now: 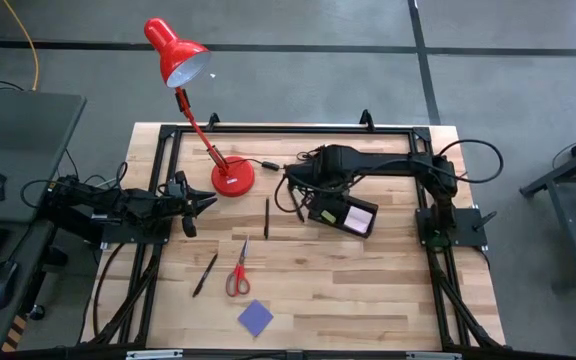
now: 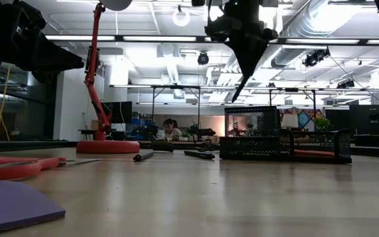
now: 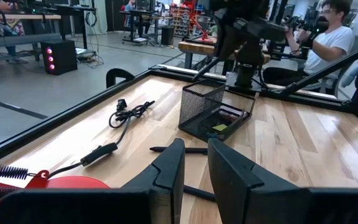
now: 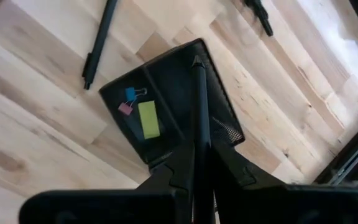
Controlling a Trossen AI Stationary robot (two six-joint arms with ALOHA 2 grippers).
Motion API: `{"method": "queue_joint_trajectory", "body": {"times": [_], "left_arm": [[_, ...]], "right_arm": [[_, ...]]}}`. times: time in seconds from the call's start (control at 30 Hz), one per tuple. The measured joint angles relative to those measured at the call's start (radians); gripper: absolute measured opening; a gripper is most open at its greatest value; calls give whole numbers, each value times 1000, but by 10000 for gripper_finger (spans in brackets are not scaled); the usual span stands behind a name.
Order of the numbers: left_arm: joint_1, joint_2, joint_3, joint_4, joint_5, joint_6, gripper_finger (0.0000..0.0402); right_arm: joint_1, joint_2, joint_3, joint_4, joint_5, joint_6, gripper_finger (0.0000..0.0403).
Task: Pick and place office supplies into organizer
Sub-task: Put the black pen into the desk organizer
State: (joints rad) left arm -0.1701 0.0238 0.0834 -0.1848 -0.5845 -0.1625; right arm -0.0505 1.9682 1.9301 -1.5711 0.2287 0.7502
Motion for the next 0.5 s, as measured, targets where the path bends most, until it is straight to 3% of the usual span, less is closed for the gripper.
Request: {"method": "queue_joint_trajectory", "body": {"times": [0.3, 0.5], "left_arm": [[0, 0, 0, 0, 0, 0, 63], [0, 0, 0, 0, 0, 0, 62]], "right_arm": [[-49, 0, 0, 0, -127, 24, 17], [-69, 0, 0, 0, -134, 37, 22]]}}
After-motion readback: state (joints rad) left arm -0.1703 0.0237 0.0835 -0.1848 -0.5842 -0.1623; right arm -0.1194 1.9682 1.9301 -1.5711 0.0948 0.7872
